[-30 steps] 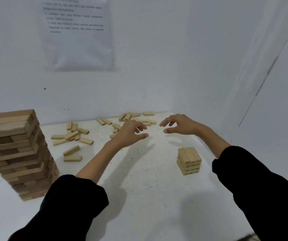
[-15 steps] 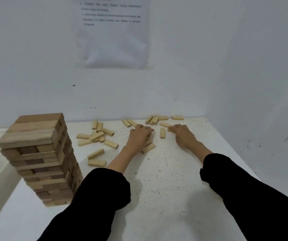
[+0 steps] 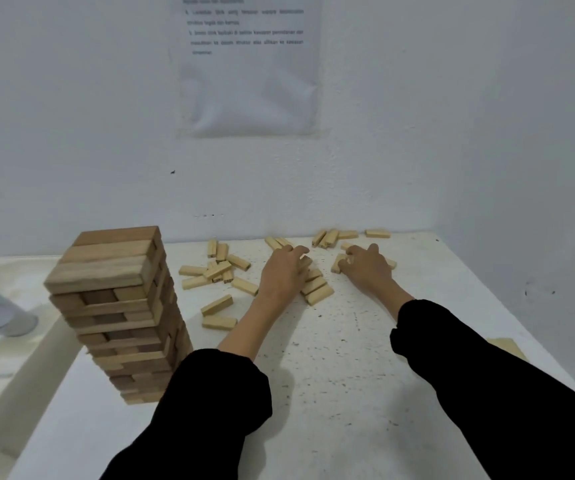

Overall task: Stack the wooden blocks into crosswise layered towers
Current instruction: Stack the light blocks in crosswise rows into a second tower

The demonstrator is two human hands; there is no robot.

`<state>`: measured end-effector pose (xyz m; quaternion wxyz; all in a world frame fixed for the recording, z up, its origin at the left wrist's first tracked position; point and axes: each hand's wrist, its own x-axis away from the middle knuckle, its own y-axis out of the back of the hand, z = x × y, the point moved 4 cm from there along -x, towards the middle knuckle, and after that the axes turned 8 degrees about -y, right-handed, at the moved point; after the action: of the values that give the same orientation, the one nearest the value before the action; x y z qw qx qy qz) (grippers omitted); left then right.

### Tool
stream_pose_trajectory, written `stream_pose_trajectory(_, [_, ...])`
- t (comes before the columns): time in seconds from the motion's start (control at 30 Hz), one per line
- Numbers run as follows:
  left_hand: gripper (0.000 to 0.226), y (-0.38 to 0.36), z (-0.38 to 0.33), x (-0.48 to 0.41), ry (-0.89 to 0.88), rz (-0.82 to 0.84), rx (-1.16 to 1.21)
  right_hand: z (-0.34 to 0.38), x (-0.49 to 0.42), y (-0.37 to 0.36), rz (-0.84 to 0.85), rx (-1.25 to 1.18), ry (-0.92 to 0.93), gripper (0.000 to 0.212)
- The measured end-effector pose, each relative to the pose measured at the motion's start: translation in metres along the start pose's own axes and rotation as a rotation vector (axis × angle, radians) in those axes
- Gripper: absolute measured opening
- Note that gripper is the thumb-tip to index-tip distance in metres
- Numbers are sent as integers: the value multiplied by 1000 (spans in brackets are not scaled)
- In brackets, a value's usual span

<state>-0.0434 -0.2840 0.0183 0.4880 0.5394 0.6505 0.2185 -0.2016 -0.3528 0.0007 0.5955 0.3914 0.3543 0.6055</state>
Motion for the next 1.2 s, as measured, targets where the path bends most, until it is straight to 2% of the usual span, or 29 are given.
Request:
stream_pose_trajectory(0.17, [31,17,0,22,12,-20,64,8,1,1,33,-103,-32,41])
stream_pose_trajectory(0.27, [30,27,1,34,43,-21,81,16,5,0,99,-40,-31,57])
stream_pose_trajectory(0.33, [28,33,2,43,60,-16,84,21,8,-4,117,4,-36,58])
stream_pose_trajectory(0.47, [27,37,6,58,95,42,70,29,16,-6,40,-109,-30,23])
stream_pose_trajectory(0.57, [26,38,9,71,122,79,87,26,19,-4,66,-131,-27,15])
stream_pose_trajectory(0.7, [27,39,11,86,134,111,89,21,20,-7,179,-82,-1,24])
stream_pose_trajectory(0.8, [28,42,12,96,117,102,84,19,26,-13,268,0,51,39])
stream_pose_trajectory(0.87, [28,44,14,102,120,98,89,18,33,-13,242,-36,52,39])
stream_pose_trajectory(1.0, [27,45,16,110,136,100,95,15,35,-12,176,-186,-9,19])
stream_pose_trajectory(1.1, [26,45,15,111,137,95,98,12,39,-11,187,-204,-34,20])
stream_pose_trajectory(1.2, [28,45,9,112,126,104,122,6,49,-1,82,-190,-30,22])
